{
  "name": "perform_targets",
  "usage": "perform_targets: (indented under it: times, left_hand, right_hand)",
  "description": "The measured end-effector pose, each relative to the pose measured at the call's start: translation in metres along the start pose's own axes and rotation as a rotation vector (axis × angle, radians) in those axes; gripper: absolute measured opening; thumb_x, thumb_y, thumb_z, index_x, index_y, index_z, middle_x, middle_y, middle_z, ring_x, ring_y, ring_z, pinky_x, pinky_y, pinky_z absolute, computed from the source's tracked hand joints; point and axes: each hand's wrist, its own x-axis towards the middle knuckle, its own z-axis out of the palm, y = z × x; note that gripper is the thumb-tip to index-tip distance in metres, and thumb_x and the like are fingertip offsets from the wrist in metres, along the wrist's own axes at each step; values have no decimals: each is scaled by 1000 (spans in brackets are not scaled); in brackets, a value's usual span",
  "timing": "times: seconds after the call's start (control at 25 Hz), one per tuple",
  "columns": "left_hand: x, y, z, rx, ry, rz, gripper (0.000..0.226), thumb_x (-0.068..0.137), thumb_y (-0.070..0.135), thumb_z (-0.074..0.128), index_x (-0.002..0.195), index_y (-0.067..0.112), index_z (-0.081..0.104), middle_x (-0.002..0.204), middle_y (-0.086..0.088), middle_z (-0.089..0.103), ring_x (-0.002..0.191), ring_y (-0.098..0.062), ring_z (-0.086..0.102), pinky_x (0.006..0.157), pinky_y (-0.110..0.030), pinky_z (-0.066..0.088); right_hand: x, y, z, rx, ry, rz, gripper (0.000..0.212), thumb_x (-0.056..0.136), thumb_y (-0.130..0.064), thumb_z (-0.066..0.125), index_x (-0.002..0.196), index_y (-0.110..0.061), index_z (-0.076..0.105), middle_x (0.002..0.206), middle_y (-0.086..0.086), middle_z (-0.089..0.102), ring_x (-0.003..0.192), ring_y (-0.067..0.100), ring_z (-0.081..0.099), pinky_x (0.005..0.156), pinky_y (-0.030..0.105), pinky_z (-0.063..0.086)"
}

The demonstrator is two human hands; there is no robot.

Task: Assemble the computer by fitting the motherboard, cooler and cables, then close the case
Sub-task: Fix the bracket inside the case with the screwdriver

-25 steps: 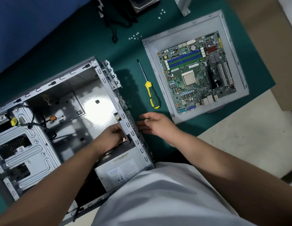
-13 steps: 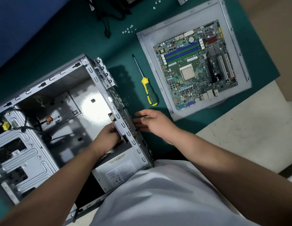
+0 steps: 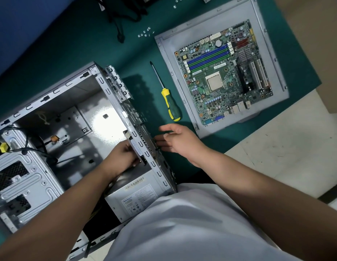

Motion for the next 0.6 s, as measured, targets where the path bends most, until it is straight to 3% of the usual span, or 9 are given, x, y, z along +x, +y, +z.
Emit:
perform_targets:
  times: [0.08,0.2,0.28,0.4,0.52,0.6]
  left_hand:
    - [3,-1,-2,25,4,-13,34,94,-10,60,75,14,76,80,-17,75,74,-25,60,69,-33,49]
    - [1,-2,3,-12,39,-29,40,94,-13,56,73,16,73,70,-8,73,70,-26,62,59,-27,53]
    - [-1,-4,7,-99,68,-54,37,94,-16,54,74,11,71,67,-9,72,69,-28,62,61,-29,55]
    - [-1,-5,7,-74,89,-41,29,94,-16,54,78,2,70,68,-10,72,67,-24,64,66,-32,55]
    - [-1,-4,6,-48,102,-19,29,92,-18,53,80,1,71,68,-6,74,60,-14,66,58,-23,55]
    - [-3,-4,7,-74,109,-14,27,92,-16,54,80,1,72,71,-6,75,64,-17,68,58,-23,57]
  right_hand:
    - [2,1,-2,64,-3,17,30,102,-7,51,103,-33,64,116,10,72,103,24,74,96,41,58]
    - [3,1,-3,121,-19,35,29,103,-4,49,105,-30,62,109,7,75,97,19,76,88,34,61]
    - [4,2,-5,133,-13,44,27,104,-4,49,108,-27,62,109,8,75,99,21,75,91,36,60]
    - [5,4,-6,138,-10,55,26,104,-4,48,113,-24,60,110,8,74,100,20,74,92,36,59]
    - [7,5,-6,143,-12,61,25,104,-4,48,113,-23,60,107,6,75,98,19,75,87,32,60]
    - [8,4,-7,145,-11,64,25,104,-4,48,113,-23,61,106,6,75,97,19,75,87,33,60]
